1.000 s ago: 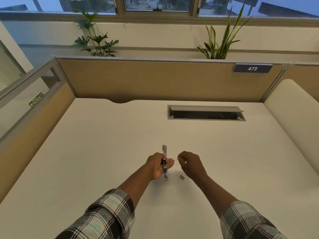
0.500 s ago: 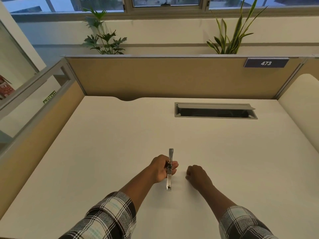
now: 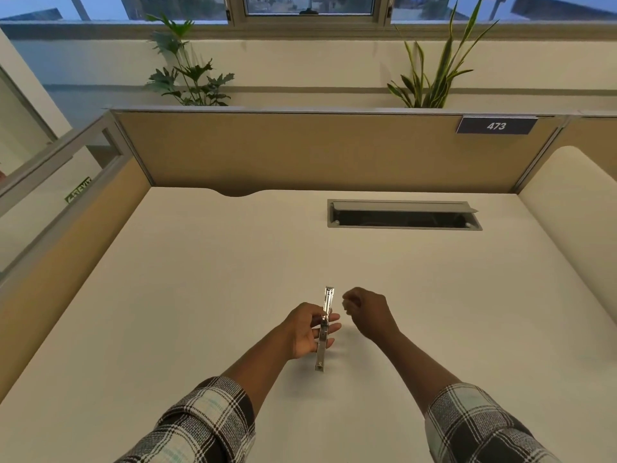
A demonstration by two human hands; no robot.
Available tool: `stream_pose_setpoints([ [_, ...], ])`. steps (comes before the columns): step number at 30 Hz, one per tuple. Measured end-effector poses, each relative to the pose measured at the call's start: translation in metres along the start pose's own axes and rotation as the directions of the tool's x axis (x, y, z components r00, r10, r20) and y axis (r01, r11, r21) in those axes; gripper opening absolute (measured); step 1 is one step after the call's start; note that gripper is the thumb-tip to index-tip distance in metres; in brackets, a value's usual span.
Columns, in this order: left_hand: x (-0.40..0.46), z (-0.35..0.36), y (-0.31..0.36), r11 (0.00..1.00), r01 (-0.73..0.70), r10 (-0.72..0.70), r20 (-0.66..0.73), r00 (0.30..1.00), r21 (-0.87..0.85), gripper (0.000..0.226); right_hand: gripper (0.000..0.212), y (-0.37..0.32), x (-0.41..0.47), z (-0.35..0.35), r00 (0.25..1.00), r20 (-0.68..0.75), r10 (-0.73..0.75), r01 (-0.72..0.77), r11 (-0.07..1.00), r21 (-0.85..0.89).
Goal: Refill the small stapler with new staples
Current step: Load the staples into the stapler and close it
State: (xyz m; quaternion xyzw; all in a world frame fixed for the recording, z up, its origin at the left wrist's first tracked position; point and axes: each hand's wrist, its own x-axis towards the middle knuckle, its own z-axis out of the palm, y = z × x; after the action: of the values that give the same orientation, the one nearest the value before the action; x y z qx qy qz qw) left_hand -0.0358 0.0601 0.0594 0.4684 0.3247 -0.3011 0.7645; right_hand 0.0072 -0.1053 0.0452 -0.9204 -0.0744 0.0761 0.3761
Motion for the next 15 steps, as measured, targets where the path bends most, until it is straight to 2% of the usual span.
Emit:
stream_pose_setpoints([
  [3, 0.001, 0.0, -0.001, 1.0, 0.002, -0.002, 0.004, 1.0, -0.016, 0.025, 0.005, -0.016, 0.002, -0.007, 0.999, -0.027, -0.033, 0.035, 0.997, 0.073],
  [7, 0.001, 0.002, -0.001, 1.0, -0.008, 0.008, 0.002, 1.0, -0.026, 0.028, 0.005, -0.03, 0.003, -0.01, 0.999, 0.007, -0.054, 0.052, 0.986, 0.155],
  [15, 0.002, 0.004, -0.002, 1.0, -0.02, 0.02, 0.002, 1.0, -0.009, 0.022, 0.013, -0.037, 0.008, -0.005, 0.992, 0.108, -0.058, 0.064, 0.997, -0.051],
])
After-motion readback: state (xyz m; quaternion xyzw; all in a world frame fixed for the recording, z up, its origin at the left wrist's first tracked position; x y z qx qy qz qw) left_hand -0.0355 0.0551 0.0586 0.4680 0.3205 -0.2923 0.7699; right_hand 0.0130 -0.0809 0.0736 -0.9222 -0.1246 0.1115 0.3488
